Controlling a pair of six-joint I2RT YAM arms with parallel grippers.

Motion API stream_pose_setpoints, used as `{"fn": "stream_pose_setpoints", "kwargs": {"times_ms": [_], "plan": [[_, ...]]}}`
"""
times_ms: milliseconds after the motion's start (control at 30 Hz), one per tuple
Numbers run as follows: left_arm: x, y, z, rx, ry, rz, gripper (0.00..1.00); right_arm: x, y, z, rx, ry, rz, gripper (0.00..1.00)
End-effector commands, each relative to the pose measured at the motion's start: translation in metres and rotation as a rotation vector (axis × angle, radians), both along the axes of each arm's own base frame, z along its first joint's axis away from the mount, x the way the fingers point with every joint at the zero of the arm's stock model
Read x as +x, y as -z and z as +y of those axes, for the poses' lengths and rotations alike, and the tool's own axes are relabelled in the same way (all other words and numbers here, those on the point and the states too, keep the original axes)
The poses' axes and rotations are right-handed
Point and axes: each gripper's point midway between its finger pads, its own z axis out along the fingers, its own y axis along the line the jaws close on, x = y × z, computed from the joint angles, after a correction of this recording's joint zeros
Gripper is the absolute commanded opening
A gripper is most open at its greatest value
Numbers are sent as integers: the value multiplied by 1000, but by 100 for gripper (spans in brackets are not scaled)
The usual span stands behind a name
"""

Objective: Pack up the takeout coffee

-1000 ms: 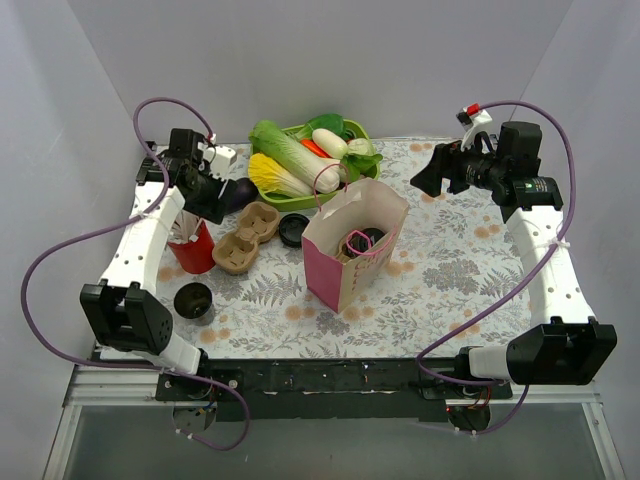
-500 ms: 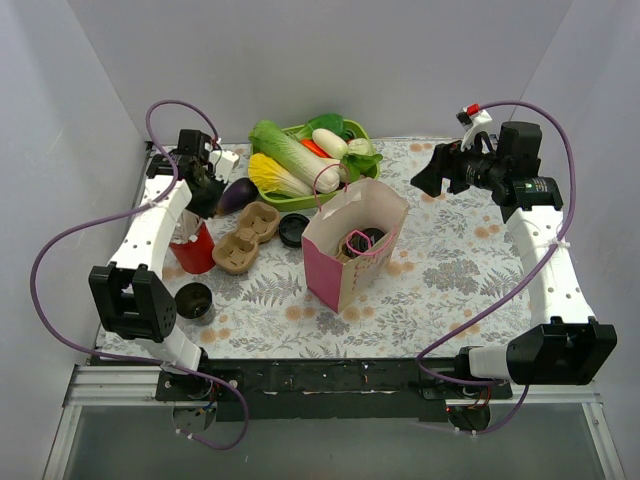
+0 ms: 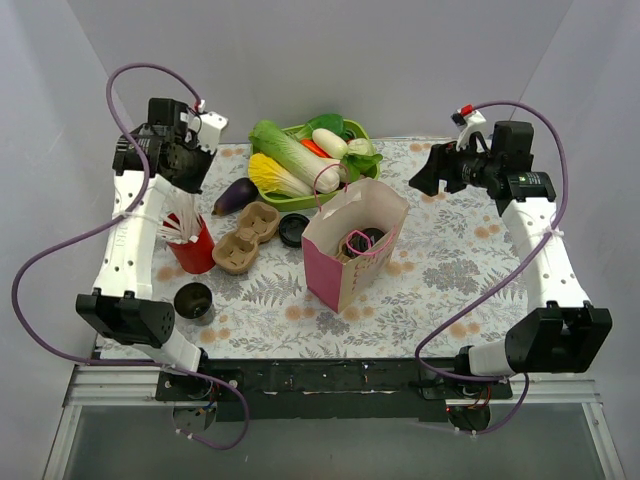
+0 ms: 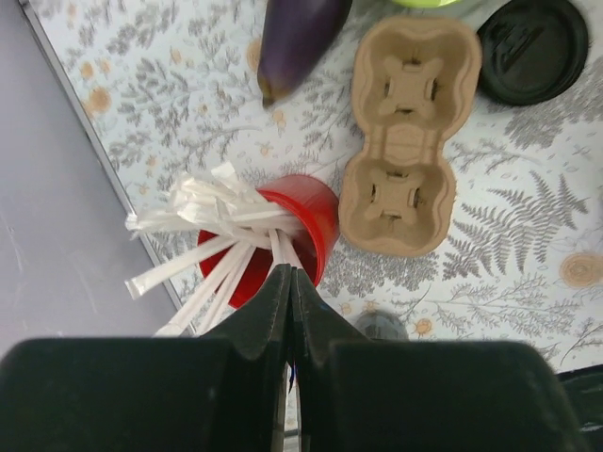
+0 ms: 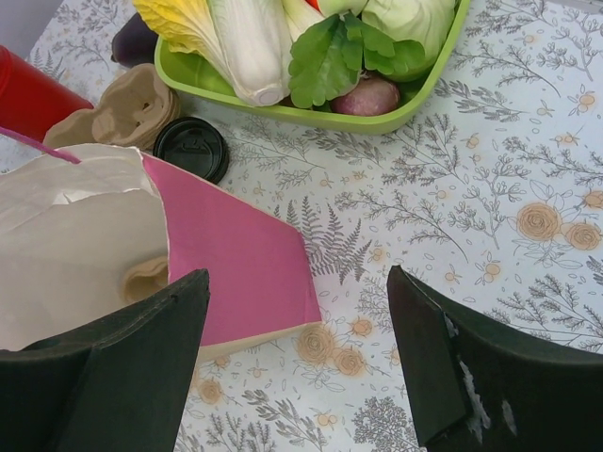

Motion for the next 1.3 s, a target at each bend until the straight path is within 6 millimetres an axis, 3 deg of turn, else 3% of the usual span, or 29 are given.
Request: {"fn": "stream_pose_setpoints", "kwargs": {"times_ms": [0, 33, 267, 500, 633, 700, 767, 933, 1267], "plan": [[-9, -47, -22, -111, 98, -83, 0, 10, -14, 0, -10, -7, -39, 83], [-8, -71, -28, -139, 114, -150, 0, 12, -12, 0, -11, -4, -32, 83], [-14, -149, -82, -362, 362, -343, 0, 20, -14, -5, -48, 6, -46, 83], [-21, -180, -111, -502, 477, -421, 0, 18, -6, -12, -91, 24, -42, 84], [-68, -221, -158, -790, 767, -451, 0, 18, 1, -15, -111, 32, -33, 84], [-89, -249, -168, -857, 896, -521, 0, 18, 2, -16, -119, 30, -28, 84], [-104, -250, -176, -964, 946, -423, 0, 19, 4, -18, -135, 30, -25, 84], [-120, -246, -180, -1027, 1026, -312, 0, 18, 3, -20, -149, 38, -32, 84], [-122, -206, -188, -1067, 992, -178, 0, 15, 7, -19, -143, 36, -28, 84]]}}
